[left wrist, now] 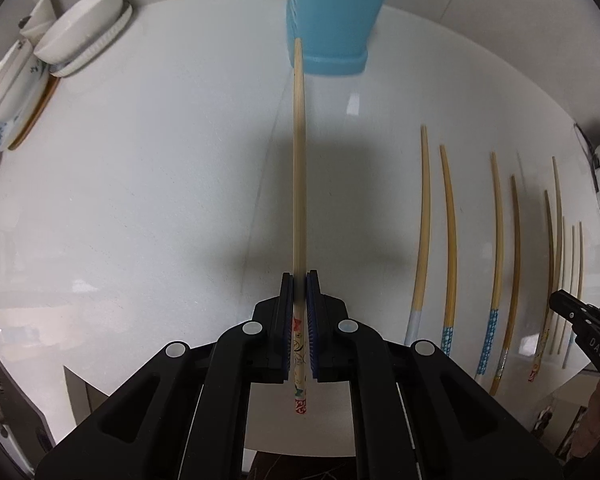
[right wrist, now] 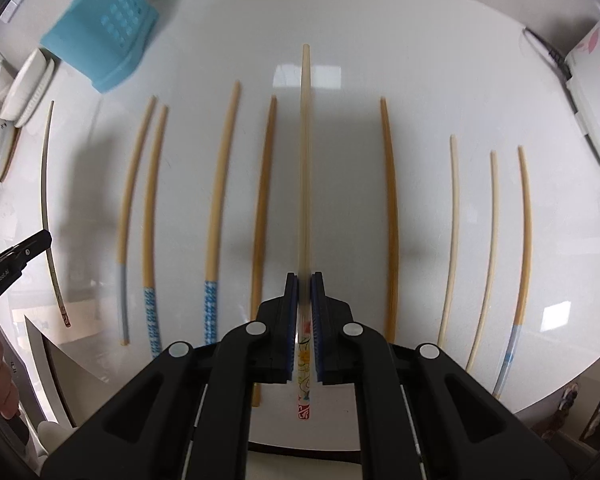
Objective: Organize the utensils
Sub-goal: 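Lift the floral-tipped chopstick with the right gripper toward the blue holder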
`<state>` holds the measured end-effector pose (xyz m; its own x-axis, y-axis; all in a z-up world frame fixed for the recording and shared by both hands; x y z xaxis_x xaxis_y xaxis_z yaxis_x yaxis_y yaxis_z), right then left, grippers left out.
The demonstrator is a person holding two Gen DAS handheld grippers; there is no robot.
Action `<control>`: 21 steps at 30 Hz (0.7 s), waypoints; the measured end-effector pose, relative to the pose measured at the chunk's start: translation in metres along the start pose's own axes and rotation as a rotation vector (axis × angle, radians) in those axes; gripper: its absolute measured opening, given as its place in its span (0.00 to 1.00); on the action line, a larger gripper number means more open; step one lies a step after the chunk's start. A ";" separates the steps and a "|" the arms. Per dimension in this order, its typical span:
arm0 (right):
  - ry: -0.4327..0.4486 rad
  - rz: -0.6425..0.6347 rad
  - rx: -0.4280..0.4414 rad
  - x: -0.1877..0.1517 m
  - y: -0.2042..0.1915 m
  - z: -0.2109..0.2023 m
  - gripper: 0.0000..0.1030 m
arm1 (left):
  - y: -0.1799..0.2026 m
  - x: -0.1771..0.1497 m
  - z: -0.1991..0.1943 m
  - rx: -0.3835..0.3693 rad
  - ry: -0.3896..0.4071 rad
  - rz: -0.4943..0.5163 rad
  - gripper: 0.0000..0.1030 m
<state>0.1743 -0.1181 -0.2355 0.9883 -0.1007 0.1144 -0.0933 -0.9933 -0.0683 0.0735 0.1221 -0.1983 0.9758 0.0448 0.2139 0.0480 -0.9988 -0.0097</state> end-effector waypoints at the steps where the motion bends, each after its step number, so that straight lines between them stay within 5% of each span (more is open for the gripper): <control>1: 0.015 0.005 0.006 0.003 -0.003 -0.004 0.06 | -0.002 0.001 -0.006 0.003 0.022 -0.004 0.06; 13: 0.223 0.017 0.057 0.037 -0.021 -0.057 0.06 | -0.005 0.016 -0.050 0.020 0.201 0.009 0.06; 21: 0.351 0.004 0.094 0.058 -0.044 -0.100 0.06 | -0.006 0.063 -0.070 0.016 0.313 0.022 0.06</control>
Point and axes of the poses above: each gripper's, at about its wrist camera, not at the fingertips, and z roughly the way its jaws point, y to its right, x to its top, the point moved 7 cm from there along z, roughly the way its jaws point, and after that the axes turned 11 degrees about z, right-handed, at the moved point
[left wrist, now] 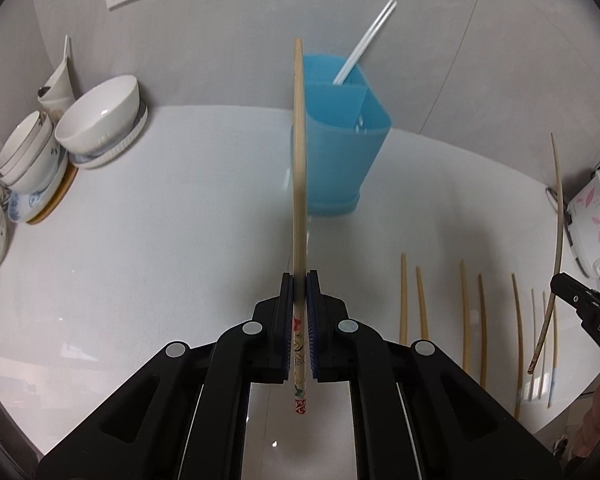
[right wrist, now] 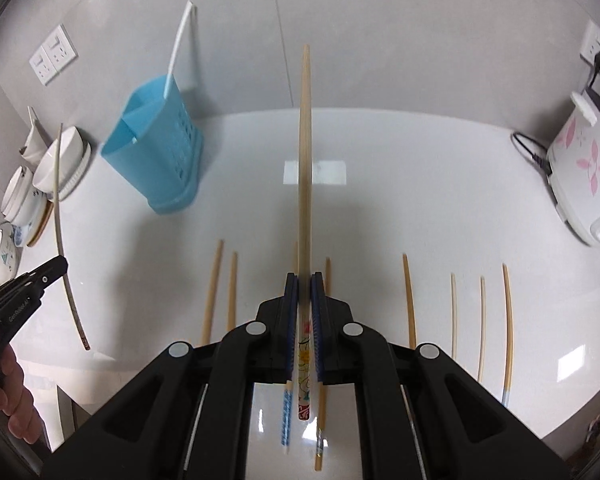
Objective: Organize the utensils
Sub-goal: 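Lift the floral-tipped chopstick with the right gripper toward the blue holder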
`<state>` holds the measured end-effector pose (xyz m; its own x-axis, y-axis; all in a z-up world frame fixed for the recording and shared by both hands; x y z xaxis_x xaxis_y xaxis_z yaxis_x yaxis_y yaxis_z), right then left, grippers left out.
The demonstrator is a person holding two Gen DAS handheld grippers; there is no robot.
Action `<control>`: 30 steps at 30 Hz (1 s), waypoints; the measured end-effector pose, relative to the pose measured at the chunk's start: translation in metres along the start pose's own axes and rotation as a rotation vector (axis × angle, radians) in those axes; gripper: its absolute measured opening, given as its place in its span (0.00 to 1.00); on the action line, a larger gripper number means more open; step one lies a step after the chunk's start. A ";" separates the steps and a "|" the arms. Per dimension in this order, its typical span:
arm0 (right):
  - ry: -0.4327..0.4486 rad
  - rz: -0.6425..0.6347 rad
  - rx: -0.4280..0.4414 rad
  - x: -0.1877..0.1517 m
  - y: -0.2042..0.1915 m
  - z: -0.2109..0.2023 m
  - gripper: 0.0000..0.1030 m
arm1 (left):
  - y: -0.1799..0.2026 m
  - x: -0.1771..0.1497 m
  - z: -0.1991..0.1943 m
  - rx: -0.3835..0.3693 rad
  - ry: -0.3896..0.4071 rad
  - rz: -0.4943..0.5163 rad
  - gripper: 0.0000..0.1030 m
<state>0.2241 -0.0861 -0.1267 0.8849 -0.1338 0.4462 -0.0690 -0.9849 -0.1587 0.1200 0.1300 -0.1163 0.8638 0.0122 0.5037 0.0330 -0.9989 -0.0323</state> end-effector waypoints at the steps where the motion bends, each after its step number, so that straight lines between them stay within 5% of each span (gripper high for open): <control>1: 0.010 -0.002 0.004 0.004 -0.003 -0.001 0.06 | 0.001 0.006 -0.001 0.003 0.013 -0.002 0.06; 20: 0.165 -0.068 0.165 0.099 -0.080 -0.001 0.06 | -0.009 0.125 -0.006 -0.026 0.365 -0.037 0.06; 30: 0.183 -0.078 0.209 0.121 -0.105 0.020 0.06 | -0.015 0.157 0.011 -0.013 0.496 -0.052 0.06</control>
Point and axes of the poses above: each gripper's, at about its wrist camera, not at the fingertips, and z roughly the way its jaws point, y to its right, x to its top, the point moved 7 cm from there along z, roughly the way its jaws point, and after that the axes turned 11 degrees about z, right-handed, at the moved point
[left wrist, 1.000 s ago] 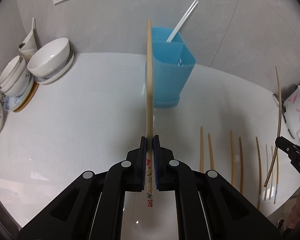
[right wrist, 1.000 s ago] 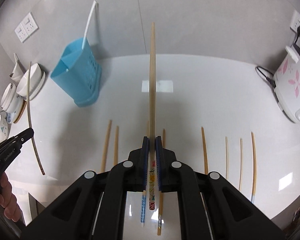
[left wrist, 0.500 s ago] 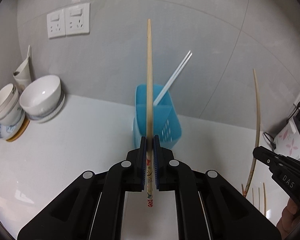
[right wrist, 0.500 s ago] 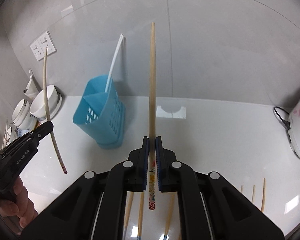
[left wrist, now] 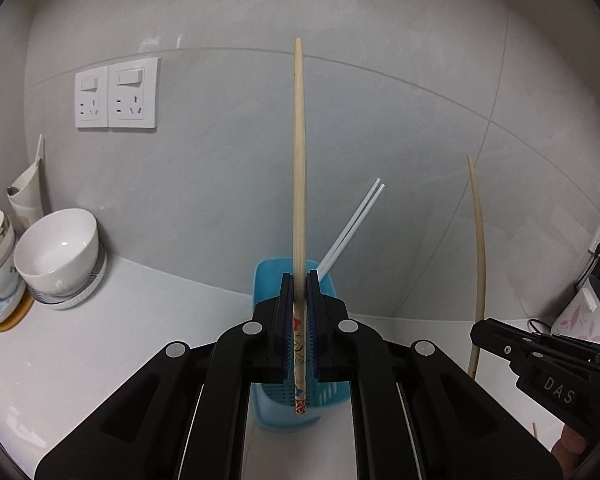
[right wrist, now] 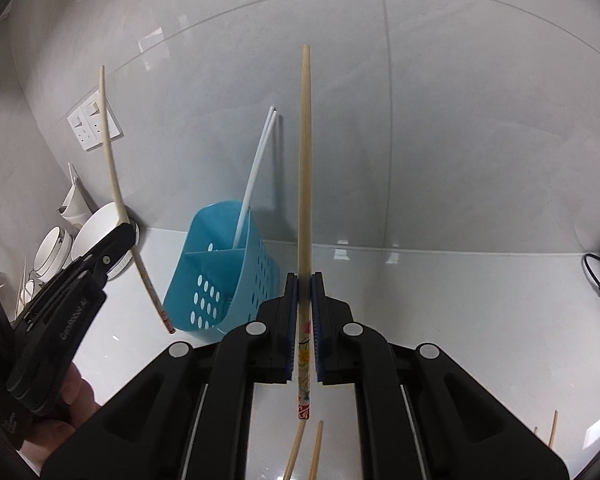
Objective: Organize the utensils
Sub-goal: 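Lift the floral-tipped chopstick with the right gripper toward the blue holder, then lower the chopstick into the blue holder and open the right gripper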
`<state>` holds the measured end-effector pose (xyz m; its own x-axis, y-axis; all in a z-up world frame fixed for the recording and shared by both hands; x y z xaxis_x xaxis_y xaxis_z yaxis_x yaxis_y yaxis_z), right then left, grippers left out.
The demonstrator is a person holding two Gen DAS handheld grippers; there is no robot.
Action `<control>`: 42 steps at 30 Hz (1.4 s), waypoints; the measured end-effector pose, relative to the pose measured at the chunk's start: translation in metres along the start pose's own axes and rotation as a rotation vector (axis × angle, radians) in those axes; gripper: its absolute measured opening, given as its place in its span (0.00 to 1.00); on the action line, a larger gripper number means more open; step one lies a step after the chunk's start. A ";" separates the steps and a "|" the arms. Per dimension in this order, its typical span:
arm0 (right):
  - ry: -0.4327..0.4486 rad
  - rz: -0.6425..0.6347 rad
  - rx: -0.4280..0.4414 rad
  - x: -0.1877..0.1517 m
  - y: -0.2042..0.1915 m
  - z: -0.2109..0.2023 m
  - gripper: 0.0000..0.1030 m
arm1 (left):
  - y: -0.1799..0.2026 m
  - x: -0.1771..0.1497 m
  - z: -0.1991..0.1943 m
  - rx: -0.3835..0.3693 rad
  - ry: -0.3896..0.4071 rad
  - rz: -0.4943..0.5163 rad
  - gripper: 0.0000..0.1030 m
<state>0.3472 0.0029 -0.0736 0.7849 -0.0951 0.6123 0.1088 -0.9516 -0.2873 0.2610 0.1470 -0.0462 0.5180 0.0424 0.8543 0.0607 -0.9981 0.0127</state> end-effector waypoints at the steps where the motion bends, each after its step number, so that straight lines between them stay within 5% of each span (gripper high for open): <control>1: 0.001 -0.003 0.000 0.001 -0.002 0.002 0.06 | 0.000 0.000 0.003 0.002 0.005 0.000 0.06; 16: -0.004 -0.016 0.023 0.002 -0.003 0.019 0.06 | 0.009 -0.008 0.032 -0.026 0.036 0.033 0.06; 26: -0.003 -0.011 0.030 0.008 -0.006 0.027 0.06 | 0.016 0.015 0.030 -0.025 0.102 0.055 0.06; 38: -0.003 -0.007 0.040 0.009 -0.003 0.027 0.06 | 0.024 -0.013 0.062 -0.066 -0.027 0.097 0.06; 42: -0.001 -0.014 0.050 0.009 -0.004 0.026 0.06 | 0.017 -0.022 0.062 -0.073 -0.079 0.090 0.16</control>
Point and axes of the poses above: each gripper's, at about its wrist camera, not at the fingertips, and z roughly the way its jaws point, y to its right, x to its top, the point moved 7 cm from there along z, roughly the way its jaws point, and after that the axes turned 11 degrees about z, right-handed, at the moved point
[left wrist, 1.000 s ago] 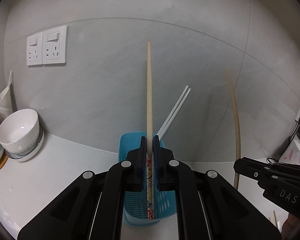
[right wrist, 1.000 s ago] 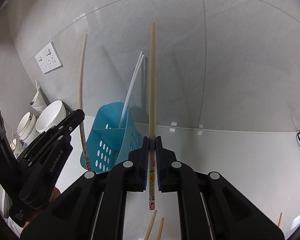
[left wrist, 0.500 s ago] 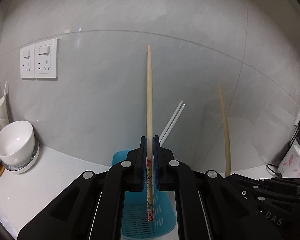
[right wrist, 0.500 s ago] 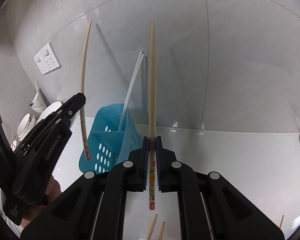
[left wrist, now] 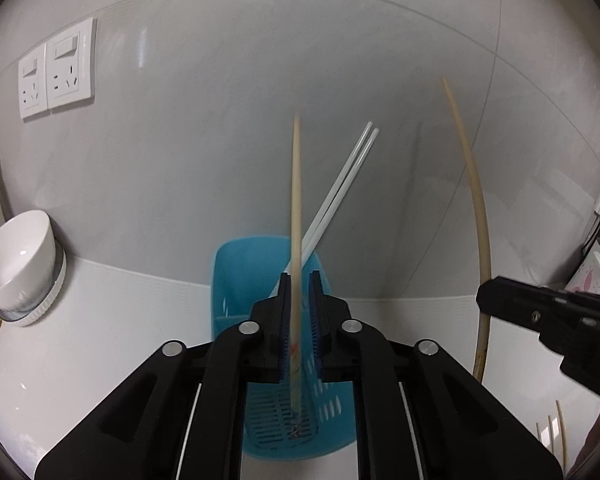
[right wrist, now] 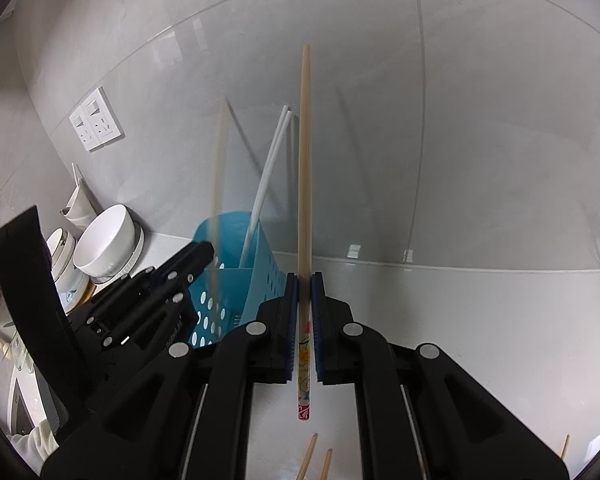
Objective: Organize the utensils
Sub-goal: 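Lower the chopstick into the blue holder and open the right gripper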
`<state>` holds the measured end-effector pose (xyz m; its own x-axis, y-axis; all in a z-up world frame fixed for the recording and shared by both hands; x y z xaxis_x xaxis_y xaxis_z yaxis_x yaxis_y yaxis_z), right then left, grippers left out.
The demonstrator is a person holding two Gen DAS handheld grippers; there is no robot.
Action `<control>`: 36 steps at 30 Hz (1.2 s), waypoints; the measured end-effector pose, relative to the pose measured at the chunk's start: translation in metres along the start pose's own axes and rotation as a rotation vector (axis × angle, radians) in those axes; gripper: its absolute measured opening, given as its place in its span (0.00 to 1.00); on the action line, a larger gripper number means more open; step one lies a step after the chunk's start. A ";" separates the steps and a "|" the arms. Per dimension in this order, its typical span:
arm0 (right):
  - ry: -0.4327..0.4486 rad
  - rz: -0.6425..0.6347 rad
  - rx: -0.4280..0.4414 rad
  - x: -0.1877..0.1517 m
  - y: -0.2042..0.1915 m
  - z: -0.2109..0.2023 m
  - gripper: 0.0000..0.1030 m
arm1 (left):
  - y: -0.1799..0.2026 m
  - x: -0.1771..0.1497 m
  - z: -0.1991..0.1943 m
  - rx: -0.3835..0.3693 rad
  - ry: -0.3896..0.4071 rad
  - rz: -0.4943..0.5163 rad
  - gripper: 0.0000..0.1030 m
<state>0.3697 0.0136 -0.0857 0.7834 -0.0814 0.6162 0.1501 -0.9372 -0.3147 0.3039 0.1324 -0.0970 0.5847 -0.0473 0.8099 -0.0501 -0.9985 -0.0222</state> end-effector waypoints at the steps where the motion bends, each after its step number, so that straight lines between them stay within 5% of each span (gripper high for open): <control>1: -0.001 -0.002 0.002 0.001 -0.002 0.000 0.06 | -0.002 -0.002 0.000 0.000 -0.015 -0.002 0.20; 4: 0.001 -0.007 0.015 0.003 -0.004 -0.001 0.06 | -0.012 -0.009 -0.005 0.010 -0.068 -0.014 0.37; 6: 0.006 -0.009 0.031 0.004 -0.008 -0.001 0.06 | -0.023 -0.013 -0.010 0.035 -0.100 -0.035 0.59; 14: 0.044 -0.015 0.136 0.012 -0.033 -0.004 0.06 | -0.053 -0.021 -0.037 0.100 -0.122 -0.035 0.94; 23: 0.061 -0.001 0.217 0.017 -0.056 0.012 0.06 | -0.081 -0.025 -0.052 0.131 -0.165 -0.059 0.94; 36: 0.097 -0.022 0.201 0.007 -0.068 0.044 0.06 | -0.098 -0.031 -0.046 0.154 -0.173 -0.089 0.94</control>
<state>0.3914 0.0919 -0.0913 0.7185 -0.1028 0.6879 0.2915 -0.8534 -0.4320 0.2532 0.2326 -0.0934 0.7117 0.0500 0.7007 0.1238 -0.9908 -0.0551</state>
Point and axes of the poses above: each gripper's, at about its wrist camera, not at the fingertips, and z roughly the way its jaws point, y to its right, x to its top, the point moved 7 cm from there along z, roughly the way its jaws point, and after that the axes turned 11 degrees about z, right-handed, at the moved point
